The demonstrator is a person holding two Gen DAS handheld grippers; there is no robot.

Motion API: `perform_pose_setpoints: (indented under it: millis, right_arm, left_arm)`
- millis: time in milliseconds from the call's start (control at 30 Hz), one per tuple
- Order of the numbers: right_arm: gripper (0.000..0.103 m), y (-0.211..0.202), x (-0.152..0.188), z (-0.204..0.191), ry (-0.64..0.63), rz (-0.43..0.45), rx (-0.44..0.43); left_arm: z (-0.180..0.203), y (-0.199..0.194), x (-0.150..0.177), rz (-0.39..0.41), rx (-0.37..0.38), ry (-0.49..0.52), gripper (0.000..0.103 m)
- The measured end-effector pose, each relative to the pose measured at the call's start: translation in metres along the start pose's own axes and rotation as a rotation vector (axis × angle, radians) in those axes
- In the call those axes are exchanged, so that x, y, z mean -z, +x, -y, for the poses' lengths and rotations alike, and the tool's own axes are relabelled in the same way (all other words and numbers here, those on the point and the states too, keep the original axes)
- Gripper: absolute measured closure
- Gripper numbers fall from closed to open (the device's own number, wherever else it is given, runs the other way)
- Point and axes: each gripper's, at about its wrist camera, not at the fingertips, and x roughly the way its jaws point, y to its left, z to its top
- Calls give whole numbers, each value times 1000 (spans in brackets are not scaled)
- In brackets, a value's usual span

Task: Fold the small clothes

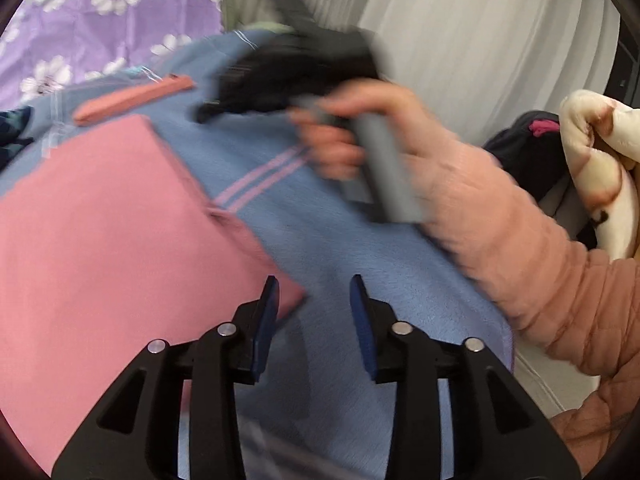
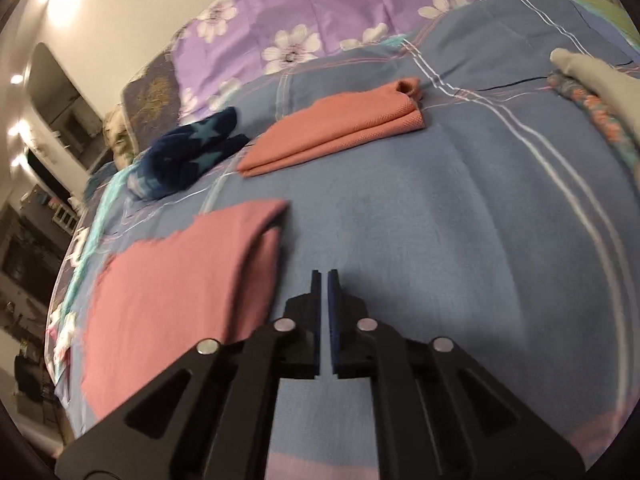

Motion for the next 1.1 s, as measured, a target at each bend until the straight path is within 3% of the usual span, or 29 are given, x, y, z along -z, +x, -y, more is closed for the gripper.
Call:
perform_pose_setpoints:
  millis: [100,200,233,267,333,367,433,500,633,733,767,800,867,1000,1100]
  right_arm:
    - [98,-36,35,-22,-96,-20,-27]
    - [97,-55,72,-47,-132,-58,-192]
    - [93,-55,84,-54,-143,-79,-224]
    - [83,-52,95,-61,-160,-103,-226]
    - [74,-32,121,-69,-218,-165,-50]
    - [79,-24,130,-67,-239,-167,42]
    - [79,-31,133,-71,-255,-123,71]
    - [74,-40,129,-76,-232,-110,130]
    - [69,-63,113,-101,-242,-13,135]
    - [59,-64,101,-129,-294,19,136]
    - [58,-57,97,-142,-314,16,136]
    - [57,-52,94,-151,-325,7,133]
    - [55,-33,89,-177,-354,-21,110]
    - [49,0,96,-238,-452,-80,53]
    - [44,22,103,-284,-559,-116,22]
  left_arm:
    - [-13,-23,10,14,-94,1,66]
    - [-33,-37,25,8,-184,-32,66]
    - [-39,-41,30,7,-202,-54,66]
    - [-47,-45,35,2,-225,-92,66]
    - [-57,-49,44,-15,-258,-150,66]
    - [-65,-52,49,-22,-275,-187,66]
    - [-67,-65,59,-13,-284,-225,64]
    - [-73,-87,67,19,-315,-246,44]
    - [-92,-136,80,109,-415,-287,42]
    - [-123,-183,102,190,-512,-388,42]
    - [-134,-205,118,223,-554,-442,45]
    - [-144,-219,127,242,-589,-484,65]
    - [-168,-250,154,265,-628,-587,85]
    - [-196,-276,194,284,-623,-696,86]
    - [-202,-267,206,250,-539,-693,85]
